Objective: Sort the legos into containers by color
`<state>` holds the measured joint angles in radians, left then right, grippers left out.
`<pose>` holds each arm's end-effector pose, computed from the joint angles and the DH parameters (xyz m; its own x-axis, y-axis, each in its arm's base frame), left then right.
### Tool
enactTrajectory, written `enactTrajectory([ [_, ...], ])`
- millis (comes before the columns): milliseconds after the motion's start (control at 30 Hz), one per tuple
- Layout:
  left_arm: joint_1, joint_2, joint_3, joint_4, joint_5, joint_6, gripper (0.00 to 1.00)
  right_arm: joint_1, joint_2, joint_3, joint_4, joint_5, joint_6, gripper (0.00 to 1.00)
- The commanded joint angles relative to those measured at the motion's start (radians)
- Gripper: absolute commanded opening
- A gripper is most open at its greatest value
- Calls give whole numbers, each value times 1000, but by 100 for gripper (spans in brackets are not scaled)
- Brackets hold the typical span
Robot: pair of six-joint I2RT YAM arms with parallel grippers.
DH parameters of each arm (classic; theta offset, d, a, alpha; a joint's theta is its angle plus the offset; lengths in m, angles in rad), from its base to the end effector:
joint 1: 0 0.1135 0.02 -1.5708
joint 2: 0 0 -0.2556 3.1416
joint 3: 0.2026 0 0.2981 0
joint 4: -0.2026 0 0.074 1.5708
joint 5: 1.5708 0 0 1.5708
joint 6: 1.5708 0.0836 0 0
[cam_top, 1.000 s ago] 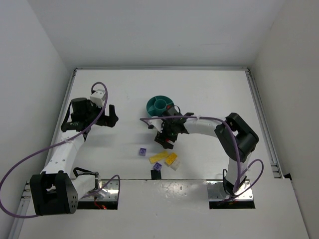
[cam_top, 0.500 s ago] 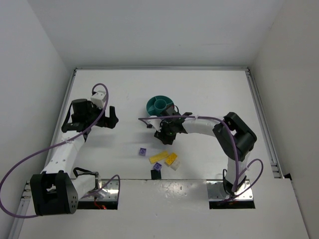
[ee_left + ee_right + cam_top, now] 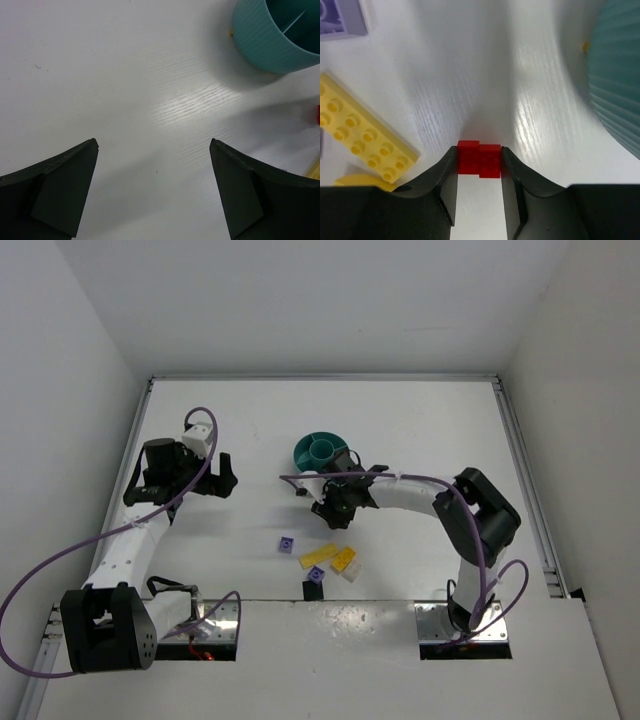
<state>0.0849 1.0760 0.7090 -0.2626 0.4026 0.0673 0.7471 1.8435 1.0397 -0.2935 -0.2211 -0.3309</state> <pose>0.3163 -0.0060 0.2008 -0.5694 0.0136 -0.8220 0.2765 0.9448 -0.1758 0.2851 0.2891 0.0526 -0.3783 -0.7824 -0.4947 -0.9085 0.4162 0.0364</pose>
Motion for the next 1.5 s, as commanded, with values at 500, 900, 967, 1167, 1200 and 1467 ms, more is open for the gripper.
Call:
enactTrajectory([
  [500, 12, -14, 10, 45, 19, 0, 100, -68, -167, 217, -53, 12, 153, 28],
  [900, 12, -14, 10, 54, 10, 0, 100, -183, -44, 333, -21, 5, 153, 28],
  [967, 12, -14, 10, 54, 10, 0, 100, -193, -44, 333, -10, 5, 153, 28],
  [1167, 12, -14, 0, 63, 10, 0, 100, -213, -10, 321, 23, -4, 153, 31],
  [1200, 12, -14, 0, 63, 10, 0, 100, -213, -10, 321, 24, -4, 162, 33],
  [1467, 12, -5, 0, 63, 1, 0, 100, -222, 13, 358, 14, -4, 171, 52],
])
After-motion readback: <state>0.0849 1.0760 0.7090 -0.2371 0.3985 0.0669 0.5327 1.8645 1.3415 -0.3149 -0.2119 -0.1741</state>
